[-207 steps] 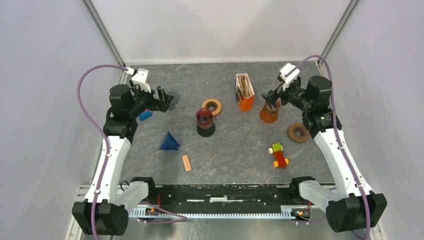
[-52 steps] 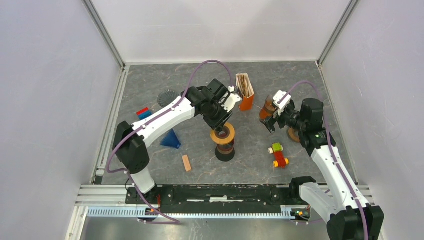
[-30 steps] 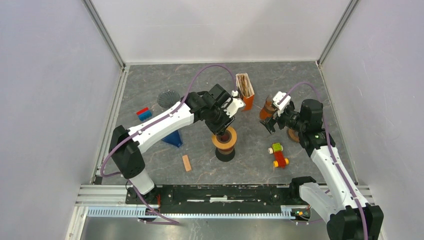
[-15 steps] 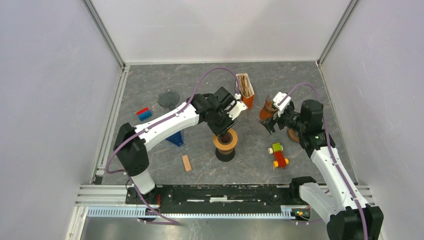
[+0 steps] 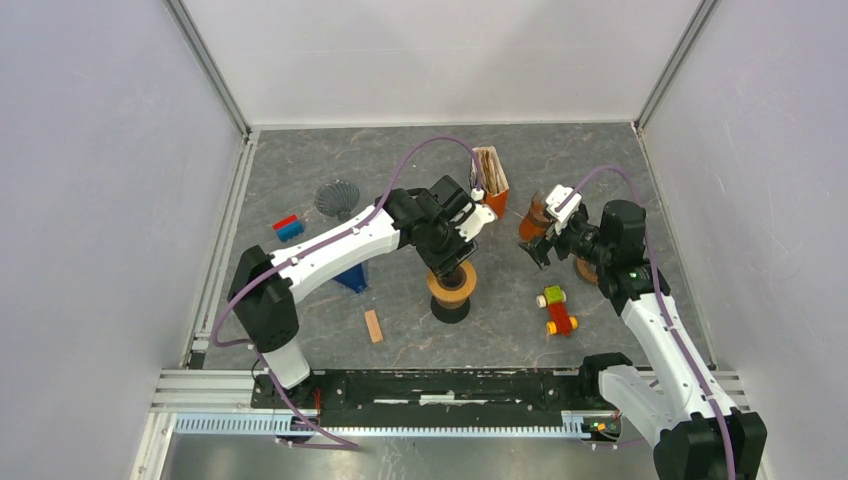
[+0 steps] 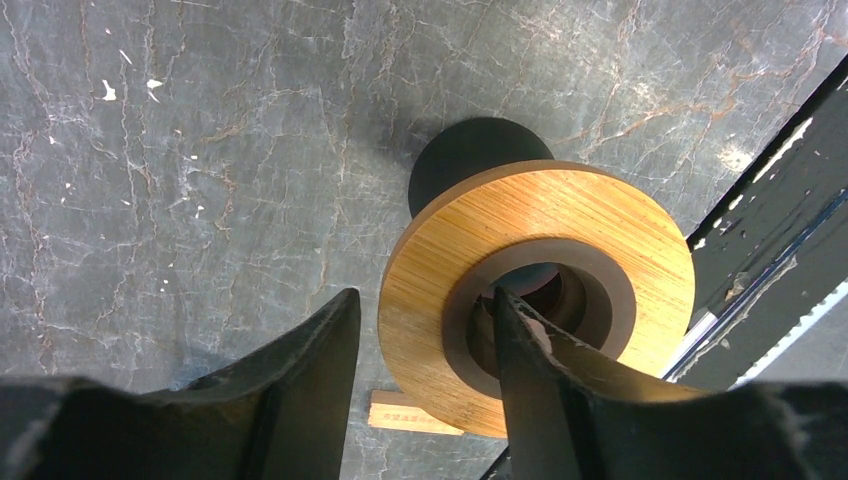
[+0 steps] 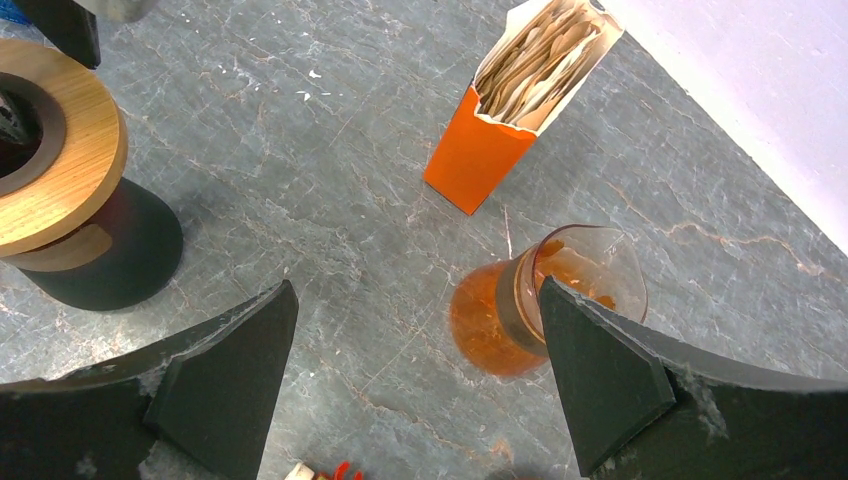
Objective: Place the coffee filter in the dripper
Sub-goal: Place the dripper holder onto the coffee server, then pick up the coffee dripper from the center of the board.
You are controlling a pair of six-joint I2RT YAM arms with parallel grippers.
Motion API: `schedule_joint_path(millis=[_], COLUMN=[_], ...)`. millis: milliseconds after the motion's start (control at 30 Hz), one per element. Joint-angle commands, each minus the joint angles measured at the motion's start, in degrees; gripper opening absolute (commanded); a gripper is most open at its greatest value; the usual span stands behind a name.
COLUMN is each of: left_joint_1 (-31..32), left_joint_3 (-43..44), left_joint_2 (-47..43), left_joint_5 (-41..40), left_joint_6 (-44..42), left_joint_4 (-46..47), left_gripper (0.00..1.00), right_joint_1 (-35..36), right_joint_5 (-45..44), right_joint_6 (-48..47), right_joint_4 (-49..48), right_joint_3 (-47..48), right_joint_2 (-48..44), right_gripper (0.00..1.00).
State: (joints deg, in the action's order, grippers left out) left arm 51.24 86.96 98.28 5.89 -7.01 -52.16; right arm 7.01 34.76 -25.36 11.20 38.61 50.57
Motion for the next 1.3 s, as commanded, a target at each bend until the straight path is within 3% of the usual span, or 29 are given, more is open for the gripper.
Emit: schedule_joint_path(millis=[0,167,267,400,467,633,867,1267], left_joint_1=[0.35,0.35,0.30,-1.49,-5.47,-22.08,-36.03,-44.84], left_joint_3=[2.55,3.43,4.58,4.74,4.28,2.18,-10.91,-12.93], left_joint_2=[-1.44,-4.02,-7.15,-12.03,-13.73,-14.85,-17.24,-6.35], left_joint_5=[-0.74,0.01,-0.30,-1.61,0.22,12.11,12.39,17.82], left_joint_6=[-1.84,-2.15,-3.84,-5.98,-5.72,-6.52,-13.18,-20.69], left_joint_4=[-0.04,-1.00,-2.33,-4.43,-5.44,-11.55,-10.52,-8.63], left_gripper=[0.61,0.68,0.79,0.80,0.79,0.75,0.76,0.75], right_joint_1=[-0.28,-0.36,-0.47,-0.46,-0.41,-0.42,-0.42,-0.46], right_joint_5=[0.98,0.84,0.96,1.11,1.18,1.49,2.19,1.60], right_joint_6=[0.32,0.32,0.32,0.56,0.67,0.67,1.02,1.18], right_joint_4=[-1.97,-1.95,-2.06,-2.40,-2.41,-2.58,-3.15,-3.34], right_joint_3=[-0.03,-0.03,-0.11,-0.11,-0.03,-0.30,-0.42,-0.73], right_joint_2=[-0.66,-0.50,-0.37,0.04,0.22,0.15,0.66,0.45], right_gripper=[0.98,0.98,0.98,0.98,0.98,0.98,0.98,0.98])
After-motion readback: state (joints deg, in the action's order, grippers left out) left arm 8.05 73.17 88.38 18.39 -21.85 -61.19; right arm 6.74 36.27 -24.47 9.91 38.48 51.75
